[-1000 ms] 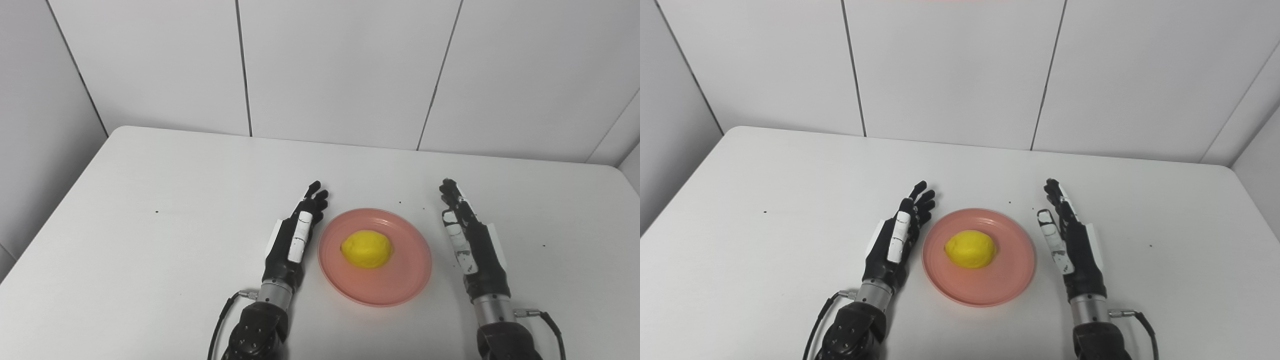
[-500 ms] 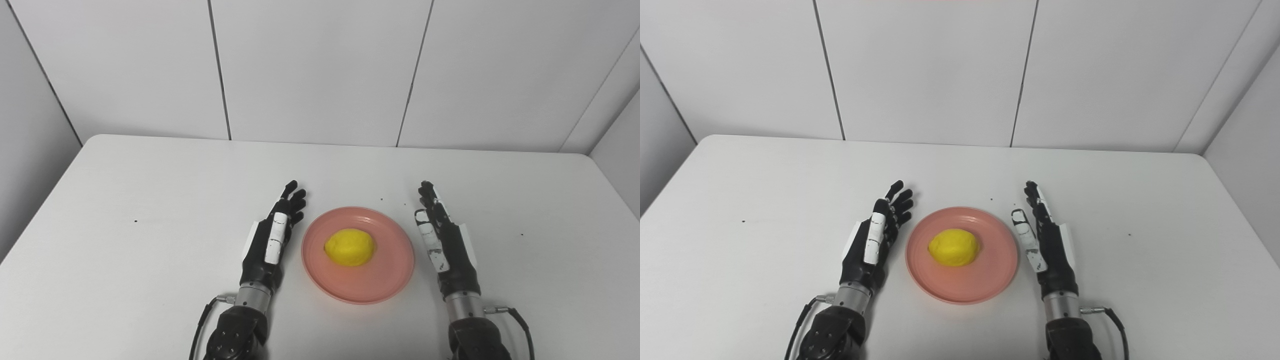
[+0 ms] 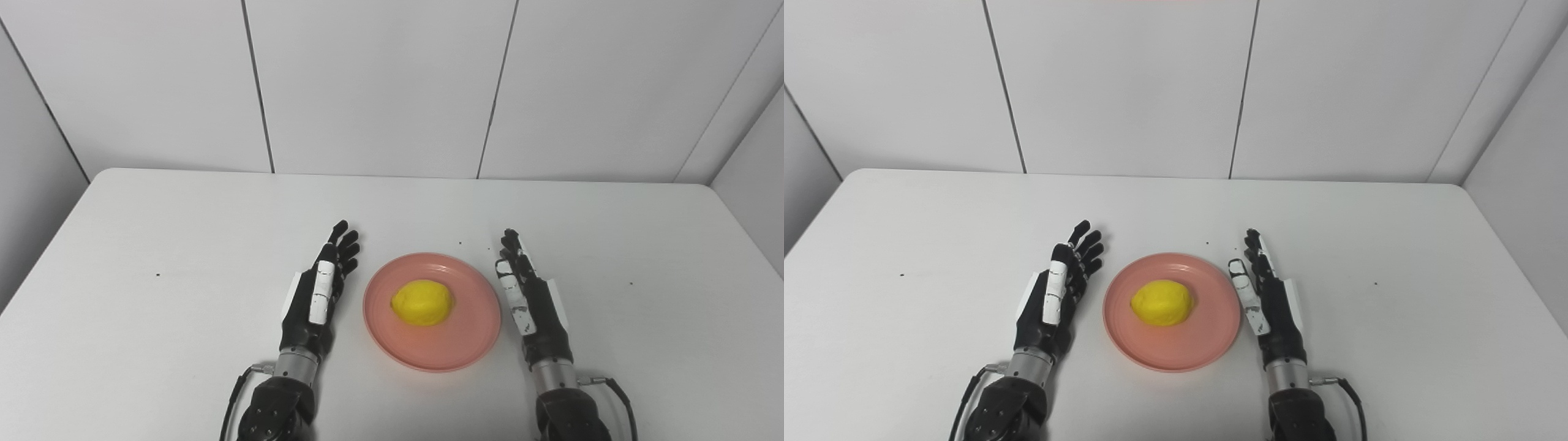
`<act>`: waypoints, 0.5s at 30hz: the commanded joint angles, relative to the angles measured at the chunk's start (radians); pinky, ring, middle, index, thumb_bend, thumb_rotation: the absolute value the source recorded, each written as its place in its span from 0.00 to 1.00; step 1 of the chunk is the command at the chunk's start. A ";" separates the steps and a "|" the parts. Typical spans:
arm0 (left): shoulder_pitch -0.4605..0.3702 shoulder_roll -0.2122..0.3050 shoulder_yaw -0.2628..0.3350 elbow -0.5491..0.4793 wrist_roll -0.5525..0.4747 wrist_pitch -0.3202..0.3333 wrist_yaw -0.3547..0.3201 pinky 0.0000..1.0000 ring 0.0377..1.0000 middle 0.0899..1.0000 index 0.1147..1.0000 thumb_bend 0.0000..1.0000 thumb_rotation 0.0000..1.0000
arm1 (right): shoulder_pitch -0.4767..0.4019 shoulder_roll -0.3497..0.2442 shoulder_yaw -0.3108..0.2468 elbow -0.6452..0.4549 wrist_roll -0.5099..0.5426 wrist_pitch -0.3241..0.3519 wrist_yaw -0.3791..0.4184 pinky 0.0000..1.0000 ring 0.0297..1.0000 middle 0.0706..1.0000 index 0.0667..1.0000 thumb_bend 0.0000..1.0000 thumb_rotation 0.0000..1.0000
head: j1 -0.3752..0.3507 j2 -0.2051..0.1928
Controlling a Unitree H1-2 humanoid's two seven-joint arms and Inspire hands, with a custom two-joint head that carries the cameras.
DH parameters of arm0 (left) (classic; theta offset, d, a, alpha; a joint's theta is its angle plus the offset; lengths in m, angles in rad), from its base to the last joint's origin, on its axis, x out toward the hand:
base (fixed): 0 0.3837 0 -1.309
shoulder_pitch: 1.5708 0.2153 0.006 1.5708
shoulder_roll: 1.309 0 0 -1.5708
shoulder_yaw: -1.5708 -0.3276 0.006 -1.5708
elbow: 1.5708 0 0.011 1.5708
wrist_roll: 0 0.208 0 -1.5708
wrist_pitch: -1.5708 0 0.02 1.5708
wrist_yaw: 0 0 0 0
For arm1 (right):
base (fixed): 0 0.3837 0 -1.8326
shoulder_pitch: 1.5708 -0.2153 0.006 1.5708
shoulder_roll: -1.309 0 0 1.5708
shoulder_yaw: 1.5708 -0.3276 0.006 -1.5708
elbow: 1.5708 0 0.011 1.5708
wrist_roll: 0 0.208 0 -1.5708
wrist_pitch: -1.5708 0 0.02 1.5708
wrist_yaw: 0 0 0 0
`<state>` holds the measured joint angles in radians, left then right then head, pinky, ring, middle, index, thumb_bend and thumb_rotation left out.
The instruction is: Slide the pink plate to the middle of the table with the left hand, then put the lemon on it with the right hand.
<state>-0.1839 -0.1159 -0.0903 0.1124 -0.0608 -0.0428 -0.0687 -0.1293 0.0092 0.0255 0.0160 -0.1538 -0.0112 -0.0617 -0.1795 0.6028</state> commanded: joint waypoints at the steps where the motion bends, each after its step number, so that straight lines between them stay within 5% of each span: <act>1: -0.010 0.000 -0.004 -0.018 -0.006 -0.017 -0.011 0.93 0.93 0.93 0.92 0.75 1.00 | -0.029 0.004 0.000 -0.030 -0.011 -0.056 -0.021 0.98 0.94 0.95 0.94 0.77 1.00 | 0.001 -0.001; 15: -0.012 0.005 -0.006 -0.009 0.005 -0.022 -0.009 0.94 0.93 0.92 0.92 0.76 1.00 | -0.025 0.009 -0.002 -0.038 0.001 -0.067 -0.023 0.98 0.94 0.94 0.94 0.78 1.00 | 0.007 -0.001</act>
<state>-0.1839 -0.1150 -0.0911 0.1135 -0.0589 -0.0429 -0.0686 -0.1299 0.0106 0.0258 0.0146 -0.1524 -0.0119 -0.0709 -0.1733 0.6029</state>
